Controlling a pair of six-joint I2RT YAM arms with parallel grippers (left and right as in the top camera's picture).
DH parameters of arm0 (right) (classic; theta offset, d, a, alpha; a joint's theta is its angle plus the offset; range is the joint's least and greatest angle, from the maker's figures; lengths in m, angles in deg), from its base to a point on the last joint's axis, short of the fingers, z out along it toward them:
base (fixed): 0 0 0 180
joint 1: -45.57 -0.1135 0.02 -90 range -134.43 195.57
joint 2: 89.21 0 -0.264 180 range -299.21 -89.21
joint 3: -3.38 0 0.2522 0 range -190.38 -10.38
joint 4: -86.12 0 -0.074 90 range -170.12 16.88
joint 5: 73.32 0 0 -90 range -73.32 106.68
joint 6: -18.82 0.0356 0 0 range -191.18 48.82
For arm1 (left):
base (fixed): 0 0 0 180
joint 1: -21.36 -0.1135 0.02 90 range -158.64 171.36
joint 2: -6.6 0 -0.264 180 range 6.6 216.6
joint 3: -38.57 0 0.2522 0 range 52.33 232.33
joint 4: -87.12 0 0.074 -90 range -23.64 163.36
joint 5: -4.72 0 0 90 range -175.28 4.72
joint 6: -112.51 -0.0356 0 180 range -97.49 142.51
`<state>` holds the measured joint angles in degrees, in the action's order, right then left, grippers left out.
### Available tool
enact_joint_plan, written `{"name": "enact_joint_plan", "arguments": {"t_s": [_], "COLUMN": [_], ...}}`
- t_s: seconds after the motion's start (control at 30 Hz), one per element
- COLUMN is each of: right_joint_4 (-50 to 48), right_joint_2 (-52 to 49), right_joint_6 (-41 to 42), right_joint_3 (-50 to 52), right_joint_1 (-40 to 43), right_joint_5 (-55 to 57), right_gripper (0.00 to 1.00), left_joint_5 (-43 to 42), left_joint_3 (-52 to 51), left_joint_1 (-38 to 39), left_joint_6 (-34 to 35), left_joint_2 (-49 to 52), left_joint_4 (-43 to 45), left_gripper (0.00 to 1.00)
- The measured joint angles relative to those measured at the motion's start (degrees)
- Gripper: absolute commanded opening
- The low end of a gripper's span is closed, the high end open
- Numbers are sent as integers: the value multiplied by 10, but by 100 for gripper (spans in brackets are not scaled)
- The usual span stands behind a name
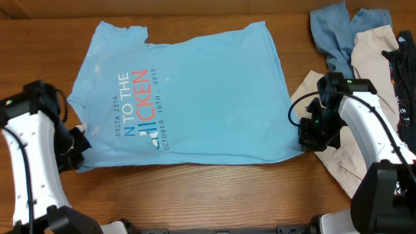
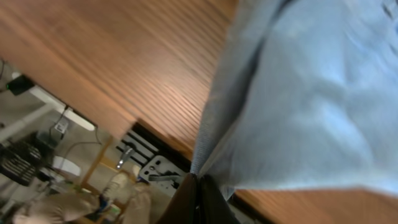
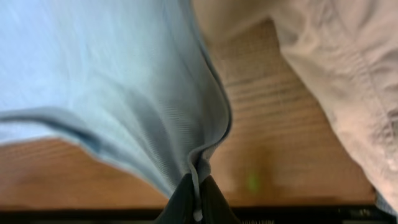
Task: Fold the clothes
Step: 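Grasp the T-shirt's bottom hem corners with both grippers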
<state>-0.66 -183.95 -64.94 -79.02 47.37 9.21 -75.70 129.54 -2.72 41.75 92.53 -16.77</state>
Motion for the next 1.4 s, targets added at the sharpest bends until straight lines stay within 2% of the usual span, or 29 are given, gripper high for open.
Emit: {"name": "enact_joint_plan", "arguments": {"t_s": [0.27,0.63,1.1,1.4], "right_joint_4": [-54,-105,-274,-349], "right_joint_2": [6,6,6,-4], "right_joint_6": [15,16,-1,-15], "right_joint_3": [0,0,1,0], "right_joint_1": [16,19,10,-13], "right_joint_5": [2,2,-17,-23], "right_gripper": [4,4,4,4], "left_joint_5": [39,48,51,21], "left_joint_3": [-14,-66,-68,-68], "left_joint_1": [-51,-53,-53,-53], "left_joint_6": [23,31,31,31], "left_joint_2": [-10,-10,-10,2], "left_joint_4": [71,167,283,371], "left_gripper": [4,4,4,4]}}
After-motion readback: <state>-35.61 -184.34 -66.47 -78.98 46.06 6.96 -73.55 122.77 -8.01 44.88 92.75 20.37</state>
